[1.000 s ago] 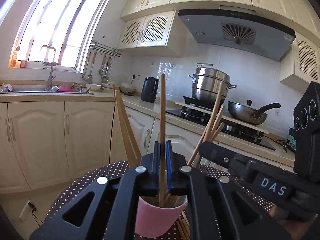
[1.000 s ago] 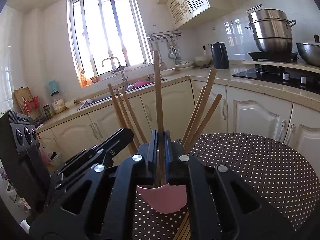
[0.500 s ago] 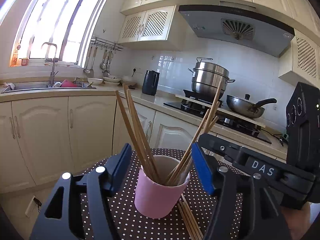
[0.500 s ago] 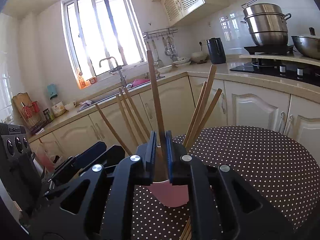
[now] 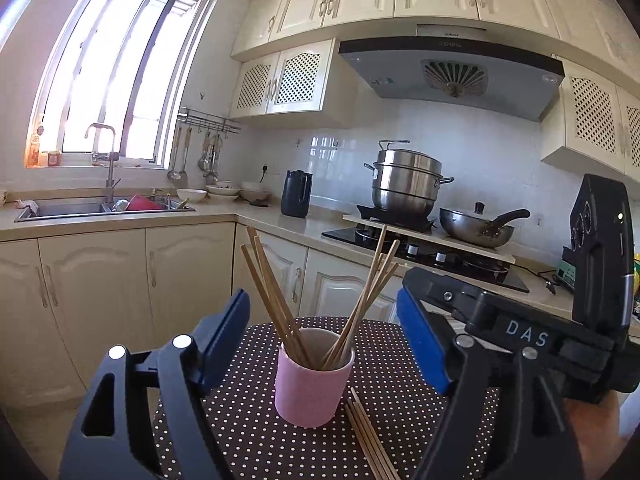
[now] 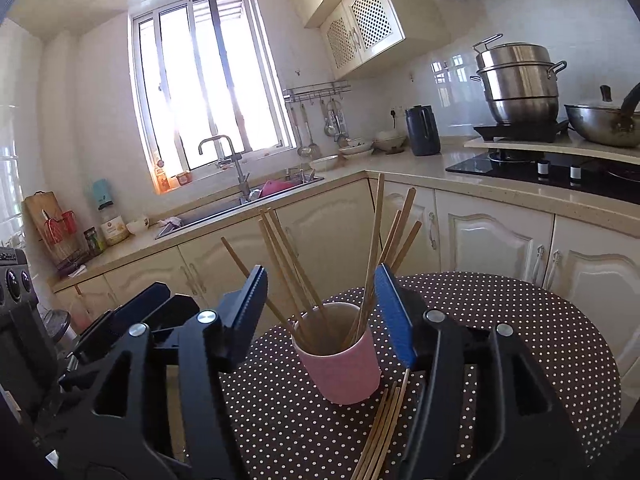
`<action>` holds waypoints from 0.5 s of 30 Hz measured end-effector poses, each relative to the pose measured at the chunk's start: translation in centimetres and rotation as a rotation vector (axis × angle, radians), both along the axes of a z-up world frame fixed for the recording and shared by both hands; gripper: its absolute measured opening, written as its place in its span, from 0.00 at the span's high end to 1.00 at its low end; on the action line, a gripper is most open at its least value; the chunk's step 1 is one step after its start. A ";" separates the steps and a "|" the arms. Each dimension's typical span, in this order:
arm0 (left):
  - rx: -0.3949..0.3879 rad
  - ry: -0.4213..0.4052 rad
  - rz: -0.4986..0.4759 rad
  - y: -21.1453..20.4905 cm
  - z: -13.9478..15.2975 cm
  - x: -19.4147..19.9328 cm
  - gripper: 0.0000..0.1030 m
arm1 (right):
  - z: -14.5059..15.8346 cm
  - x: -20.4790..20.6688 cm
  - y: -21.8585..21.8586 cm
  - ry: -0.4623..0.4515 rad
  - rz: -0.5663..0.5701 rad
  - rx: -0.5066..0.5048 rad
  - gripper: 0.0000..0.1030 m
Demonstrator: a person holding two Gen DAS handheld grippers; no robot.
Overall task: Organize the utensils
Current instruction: 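Open both grippers and withdraw them from the pink cup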
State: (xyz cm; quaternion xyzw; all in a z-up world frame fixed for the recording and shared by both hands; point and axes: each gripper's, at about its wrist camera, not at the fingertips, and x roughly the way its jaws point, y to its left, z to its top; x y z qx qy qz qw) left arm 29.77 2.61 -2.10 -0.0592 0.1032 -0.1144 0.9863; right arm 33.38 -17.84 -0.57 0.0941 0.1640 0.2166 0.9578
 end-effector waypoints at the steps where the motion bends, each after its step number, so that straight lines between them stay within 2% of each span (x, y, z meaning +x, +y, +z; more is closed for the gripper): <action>1: 0.006 0.003 -0.002 -0.1 0.1 -0.4 0.27 | 0.1 -0.5 0.0 -0.001 0.002 -0.004 0.45; 8: 0.073 0.051 -0.007 -1.0 -0.2 -3.1 0.27 | 0.0 -4.0 0.1 0.015 0.001 -0.050 0.43; 15: 0.132 0.128 -0.021 -1.9 -1.9 -5.0 0.27 | -1.8 -6.3 0.2 0.067 0.012 -0.083 0.42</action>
